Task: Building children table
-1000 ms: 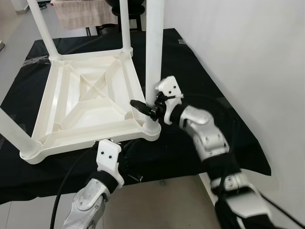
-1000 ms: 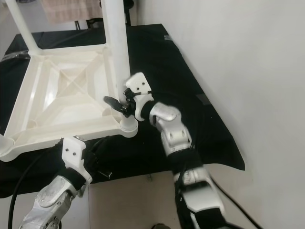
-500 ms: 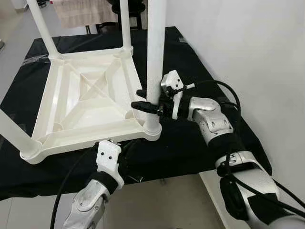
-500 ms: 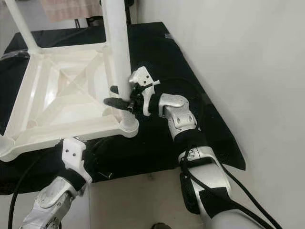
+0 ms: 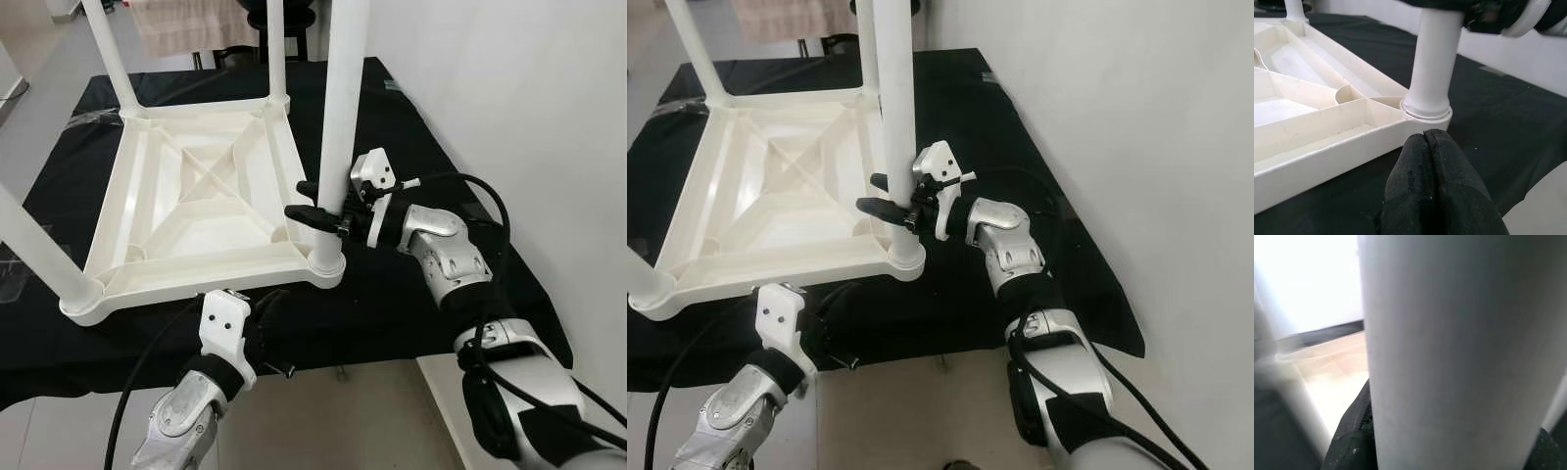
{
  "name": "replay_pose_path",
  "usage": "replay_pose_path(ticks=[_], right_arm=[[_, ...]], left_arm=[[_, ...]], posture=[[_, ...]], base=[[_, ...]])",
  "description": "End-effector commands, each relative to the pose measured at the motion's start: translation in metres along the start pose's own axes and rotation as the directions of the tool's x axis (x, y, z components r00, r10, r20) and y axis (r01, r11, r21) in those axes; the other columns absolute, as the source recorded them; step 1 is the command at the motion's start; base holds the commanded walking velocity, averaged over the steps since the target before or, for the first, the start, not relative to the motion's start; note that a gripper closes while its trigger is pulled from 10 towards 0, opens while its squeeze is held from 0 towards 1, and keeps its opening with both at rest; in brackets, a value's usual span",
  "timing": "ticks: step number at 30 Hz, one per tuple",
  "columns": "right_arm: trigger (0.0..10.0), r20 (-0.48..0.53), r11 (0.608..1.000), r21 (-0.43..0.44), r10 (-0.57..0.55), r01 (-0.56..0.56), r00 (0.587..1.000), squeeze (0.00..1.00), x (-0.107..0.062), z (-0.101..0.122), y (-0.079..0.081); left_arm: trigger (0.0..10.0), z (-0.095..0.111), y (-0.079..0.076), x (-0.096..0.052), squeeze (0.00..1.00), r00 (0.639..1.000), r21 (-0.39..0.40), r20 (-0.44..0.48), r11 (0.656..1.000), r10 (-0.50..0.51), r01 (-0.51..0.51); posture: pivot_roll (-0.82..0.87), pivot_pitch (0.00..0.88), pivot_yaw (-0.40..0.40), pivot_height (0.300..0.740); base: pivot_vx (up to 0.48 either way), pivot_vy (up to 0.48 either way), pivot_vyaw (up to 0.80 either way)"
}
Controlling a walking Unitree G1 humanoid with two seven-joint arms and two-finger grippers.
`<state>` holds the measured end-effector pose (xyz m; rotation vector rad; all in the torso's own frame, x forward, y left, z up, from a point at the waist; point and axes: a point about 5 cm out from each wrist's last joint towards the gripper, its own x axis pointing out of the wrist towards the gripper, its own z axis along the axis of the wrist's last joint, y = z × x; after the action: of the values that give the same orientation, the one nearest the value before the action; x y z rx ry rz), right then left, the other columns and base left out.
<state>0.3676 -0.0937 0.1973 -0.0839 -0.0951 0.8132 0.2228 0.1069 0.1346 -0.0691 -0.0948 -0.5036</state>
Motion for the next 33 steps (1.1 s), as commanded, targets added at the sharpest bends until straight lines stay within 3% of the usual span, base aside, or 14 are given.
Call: replay_pose_path(ticks=[1,5,12,13,14,15,16,18,19,24,25,26,27,33], right_arm=[[0.0,-0.193,0.950,0.020,-0.303,0.313,0.933,0.00,-0.012,-0.042,0.013],[0.0,-0.166,0.961,0.033,-0.265,0.274,0.950,0.00,-0.007,-0.042,0.037],[0.0,-0.141,0.974,0.016,-0.221,0.225,0.965,0.00,0.006,-0.034,0.039],[7.3,-0.146,0.977,-0.010,-0.210,0.211,0.967,0.00,0.010,-0.031,0.037],[7.3,-0.146,0.977,-0.010,-0.210,0.211,0.967,0.00,0.010,-0.031,0.037],[10.0,-0.127,0.980,-0.022,-0.198,0.197,0.972,0.00,0.012,-0.025,0.031],[10.0,-0.113,0.983,-0.033,-0.181,0.179,0.977,0.70,0.015,-0.019,0.027],[10.0,-0.088,0.989,-0.037,-0.146,0.143,0.985,0.70,0.017,-0.012,0.022],[10.0,-0.065,0.992,-0.042,-0.117,0.115,0.991,1.00,0.019,-0.001,0.021],[10.0,0.011,0.997,-0.071,-0.022,0.023,1.000,1.00,0.022,0.025,0.015],[10.0,0.044,0.993,-0.097,0.075,-0.071,0.996,0.15,0.024,0.036,0.015],[10.0,0.044,0.993,-0.097,0.075,-0.071,0.996,0.15,0.024,0.036,0.015],[10.0,0.059,0.979,-0.121,0.172,-0.164,0.983,0.00,0.024,0.043,0.016],[10.0,0.040,0.877,-0.173,0.462,-0.449,0.886,0.00,0.024,0.053,0.021]], left_arm=[[10.0,-0.001,0.001,-0.002,0.00,1.000,0.003,-0.006,1.000,-0.005,0.005],[10.0,-0.001,0.002,-0.002,0.00,1.000,0.006,-0.008,1.000,-0.005,0.005],[10.0,-0.001,0.002,-0.001,0.00,1.000,0.005,-0.009,1.000,-0.009,0.009],[10.0,-0.001,0.002,-0.001,0.00,1.000,0.006,-0.008,1.000,-0.008,0.008],[10.0,-0.001,0.002,-0.001,0.00,1.000,0.006,-0.008,1.000,-0.008,0.008],[10.0,-0.001,0.002,-0.001,0.00,1.000,0.008,-0.007,1.000,-0.005,0.006],[10.0,-0.001,0.002,0.000,0.00,1.000,0.010,-0.006,1.000,-0.004,0.004],[10.0,-0.001,0.002,0.000,0.00,1.000,0.009,-0.005,1.000,-0.004,0.004],[10.0,-0.001,0.002,0.000,0.00,1.000,0.008,-0.005,1.000,-0.004,0.004],[10.0,-0.001,0.002,0.000,0.00,1.000,0.007,-0.004,1.000,-0.006,0.006],[10.0,0.000,0.002,0.000,0.00,1.000,0.008,-0.003,1.000,-0.004,0.004],[10.0,0.000,0.002,0.000,0.00,1.000,0.008,-0.003,1.000,-0.004,0.004],[10.0,0.000,0.002,0.000,0.00,1.000,0.009,-0.003,1.000,-0.003,0.003],[10.0,0.000,0.003,0.000,0.00,1.000,0.009,-0.002,1.000,-0.001,0.001]], posture=[[0.07,0.109,-0.023,0.740],[0.07,0.105,-0.017,0.740],[0.07,0.102,-0.020,0.740],[0.07,0.103,-0.020,0.740],[0.07,0.103,-0.020,0.740],[0.07,0.101,-0.019,0.740],[0.07,0.102,-0.019,0.740],[0.07,0.102,-0.019,0.740],[0.06,0.102,-0.017,0.740],[0.07,0.103,-0.020,0.740],[0.07,0.103,-0.022,0.740],[0.07,0.103,-0.022,0.740],[0.07,0.103,-0.023,0.740],[0.07,0.101,-0.023,0.740]], base=[[0.000,0.000,0.00],[0.000,0.000,0.00],[0.000,0.000,0.00],[0.000,0.000,0.00],[0.000,0.000,0.00],[0.000,0.000,0.00],[0.000,0.000,0.00],[0.000,0.000,0.00],[0.000,0.000,0.00],[0.000,0.000,0.00],[0.000,0.000,0.00],[0.000,0.000,0.00],[0.000,0.000,0.00],[0.000,0.000,0.00]])
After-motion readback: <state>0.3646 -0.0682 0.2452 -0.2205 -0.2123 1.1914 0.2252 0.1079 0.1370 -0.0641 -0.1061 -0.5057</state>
